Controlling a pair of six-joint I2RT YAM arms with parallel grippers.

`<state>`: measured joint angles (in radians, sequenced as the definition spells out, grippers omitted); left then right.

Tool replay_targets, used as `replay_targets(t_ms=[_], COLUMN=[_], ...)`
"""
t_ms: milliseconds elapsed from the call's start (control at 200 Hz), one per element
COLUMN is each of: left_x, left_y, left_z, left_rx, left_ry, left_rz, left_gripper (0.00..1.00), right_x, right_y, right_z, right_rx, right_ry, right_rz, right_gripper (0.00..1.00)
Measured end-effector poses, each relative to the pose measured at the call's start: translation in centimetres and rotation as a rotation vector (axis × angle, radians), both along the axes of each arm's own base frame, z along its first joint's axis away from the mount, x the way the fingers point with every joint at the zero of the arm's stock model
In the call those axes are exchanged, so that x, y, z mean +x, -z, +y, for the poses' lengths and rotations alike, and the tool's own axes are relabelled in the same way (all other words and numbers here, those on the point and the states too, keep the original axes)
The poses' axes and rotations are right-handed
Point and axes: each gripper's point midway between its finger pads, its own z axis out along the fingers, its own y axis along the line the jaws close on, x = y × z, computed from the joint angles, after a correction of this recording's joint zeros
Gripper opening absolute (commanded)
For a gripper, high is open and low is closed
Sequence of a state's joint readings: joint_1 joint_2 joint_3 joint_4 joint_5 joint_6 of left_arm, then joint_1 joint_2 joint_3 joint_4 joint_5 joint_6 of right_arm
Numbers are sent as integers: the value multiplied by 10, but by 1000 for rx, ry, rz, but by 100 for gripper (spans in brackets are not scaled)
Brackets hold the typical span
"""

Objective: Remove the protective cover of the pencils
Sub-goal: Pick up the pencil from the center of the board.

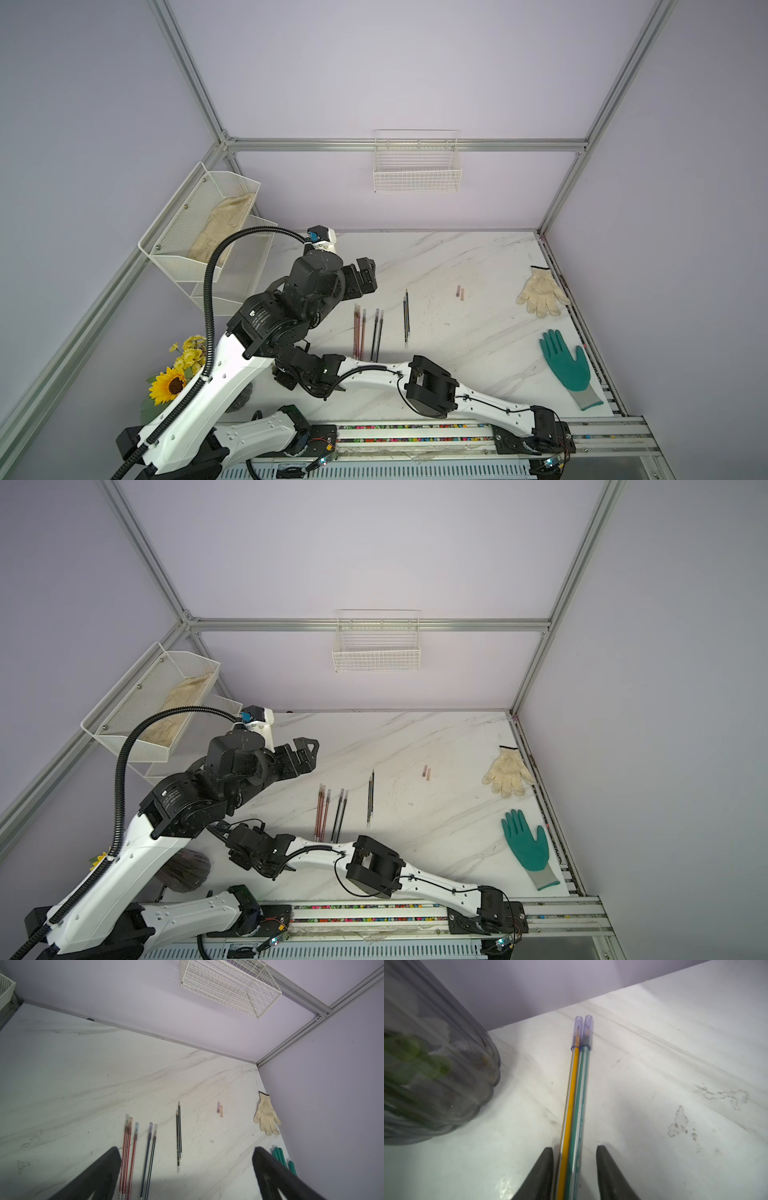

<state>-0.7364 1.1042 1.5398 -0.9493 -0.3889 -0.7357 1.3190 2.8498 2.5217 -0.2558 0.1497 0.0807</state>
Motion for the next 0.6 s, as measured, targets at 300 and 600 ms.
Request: replay_targets(t_ms=[300, 600], left_x=[1, 1], left_y=[1, 1], left_z=[2, 2], left_rx=[-1, -2], left_ry=[-4, -3], left_rz=[3, 5], left_gripper=[99, 99], right_x=[-5, 3], right_y=[2, 1], right_z=[-1, -8], right_rx=[4, 28], right_ry=[-1, 96], right_rz=[74, 134], right_gripper=[22, 20])
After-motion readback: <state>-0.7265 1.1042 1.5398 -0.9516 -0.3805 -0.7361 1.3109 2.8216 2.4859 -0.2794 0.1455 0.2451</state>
